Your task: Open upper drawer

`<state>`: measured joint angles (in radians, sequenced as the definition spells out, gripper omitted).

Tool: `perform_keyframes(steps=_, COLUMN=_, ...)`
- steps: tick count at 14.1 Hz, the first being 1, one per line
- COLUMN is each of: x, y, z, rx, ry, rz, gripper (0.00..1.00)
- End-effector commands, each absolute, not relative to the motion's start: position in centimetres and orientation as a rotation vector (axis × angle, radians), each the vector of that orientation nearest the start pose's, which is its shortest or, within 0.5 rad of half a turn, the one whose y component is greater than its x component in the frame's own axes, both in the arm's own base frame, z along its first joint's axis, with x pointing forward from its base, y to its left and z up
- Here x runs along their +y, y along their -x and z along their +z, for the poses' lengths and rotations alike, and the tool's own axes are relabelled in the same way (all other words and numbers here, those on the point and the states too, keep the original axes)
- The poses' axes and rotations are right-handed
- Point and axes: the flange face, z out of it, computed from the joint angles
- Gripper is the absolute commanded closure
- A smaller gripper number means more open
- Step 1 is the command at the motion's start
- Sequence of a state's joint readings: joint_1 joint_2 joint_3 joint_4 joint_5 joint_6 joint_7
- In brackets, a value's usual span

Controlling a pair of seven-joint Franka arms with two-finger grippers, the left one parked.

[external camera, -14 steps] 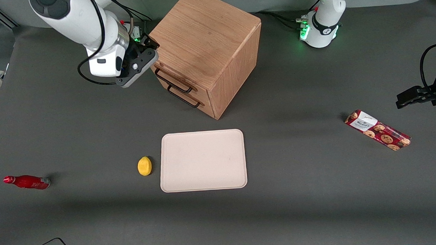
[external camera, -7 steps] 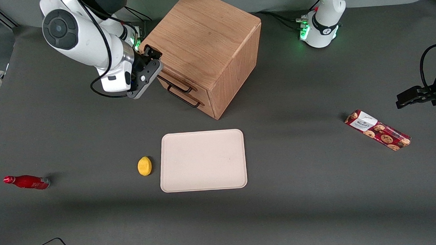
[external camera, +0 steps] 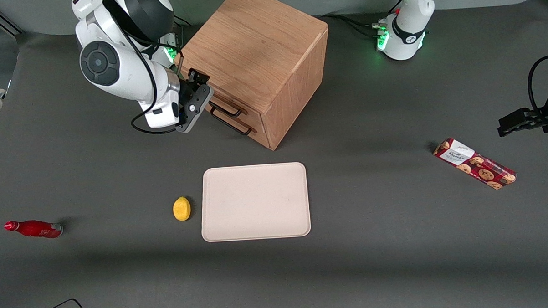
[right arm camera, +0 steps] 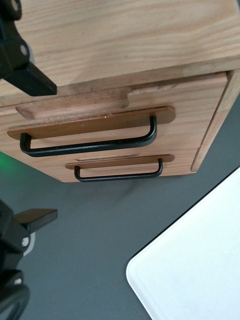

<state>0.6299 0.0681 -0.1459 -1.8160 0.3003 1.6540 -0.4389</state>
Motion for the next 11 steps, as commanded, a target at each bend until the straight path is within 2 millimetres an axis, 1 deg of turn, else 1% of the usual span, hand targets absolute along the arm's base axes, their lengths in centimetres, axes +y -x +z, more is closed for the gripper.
perform_keyframes(steps=1, x=29.4, y=-47.9, z=46.6, rx=-1.217, ry=2.545, rz=0.313, gripper=0.0)
perform_keyframes(steps=3, x=29.4, y=-47.8, z=44.9, rx=-1.246, ry=2.536, rz=0.285, gripper=0.0)
perform_keyframes(steps=8, x=29.7, y=-47.5, z=42.9, rx=-1.253, ry=2.54, rz=0.288, gripper=0.0)
perform_keyframes(steps=11, x=29.9, y=-47.2, z=42.0, rx=-1.256, ry=2.542, rz=0.29, gripper=0.0)
